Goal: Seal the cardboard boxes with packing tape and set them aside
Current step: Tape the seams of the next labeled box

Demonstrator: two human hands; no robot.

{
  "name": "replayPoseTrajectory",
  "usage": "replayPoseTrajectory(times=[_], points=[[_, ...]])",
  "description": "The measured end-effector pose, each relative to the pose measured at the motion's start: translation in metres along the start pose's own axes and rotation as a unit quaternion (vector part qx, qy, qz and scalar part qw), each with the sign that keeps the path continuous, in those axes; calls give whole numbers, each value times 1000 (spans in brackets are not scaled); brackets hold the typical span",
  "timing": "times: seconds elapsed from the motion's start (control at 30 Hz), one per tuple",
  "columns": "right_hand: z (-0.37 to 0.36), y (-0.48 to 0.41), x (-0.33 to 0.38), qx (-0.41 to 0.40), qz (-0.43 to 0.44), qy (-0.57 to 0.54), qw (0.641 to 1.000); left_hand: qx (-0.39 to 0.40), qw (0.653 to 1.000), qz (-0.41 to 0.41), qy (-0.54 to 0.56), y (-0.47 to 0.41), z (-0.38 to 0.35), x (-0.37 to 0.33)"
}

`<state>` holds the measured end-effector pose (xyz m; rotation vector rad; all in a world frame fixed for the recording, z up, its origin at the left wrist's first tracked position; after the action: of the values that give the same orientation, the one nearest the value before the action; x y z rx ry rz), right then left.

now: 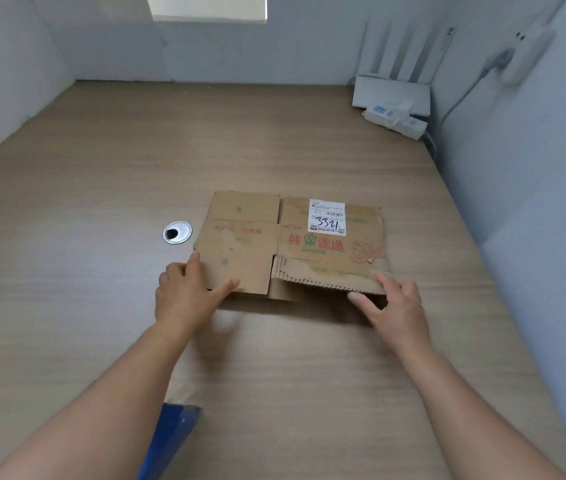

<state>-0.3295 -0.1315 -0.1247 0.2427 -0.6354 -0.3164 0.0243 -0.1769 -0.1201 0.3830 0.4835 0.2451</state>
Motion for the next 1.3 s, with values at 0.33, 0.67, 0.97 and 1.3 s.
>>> replayPoseTrajectory(times=[0.33,0.67,0.97,1.3], points=[[43,52,4,-31,9,-214,976,-44,997,-51,-40,63,40,-16],[105,122,40,-143,81,-330,929,-149,970,-188,43,159,75,-59],[102,186,67,-65,58,-13,996,-83,952,-210,208,208,101,-66],[121,213,73,23,33,-85,996,-1,991,-132,-11,232,79,-55]])
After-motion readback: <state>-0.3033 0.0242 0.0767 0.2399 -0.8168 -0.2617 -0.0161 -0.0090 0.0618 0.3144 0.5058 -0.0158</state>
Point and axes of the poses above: each hand's wrist, its own y-axis away from the middle knuckle, its own z-axis out of the back of the hand, x = y × z, the point moved 9 cm from there along -y, towards the middle knuckle, and after that the axes turned 13 degrees about x, right-handed, at the moved point
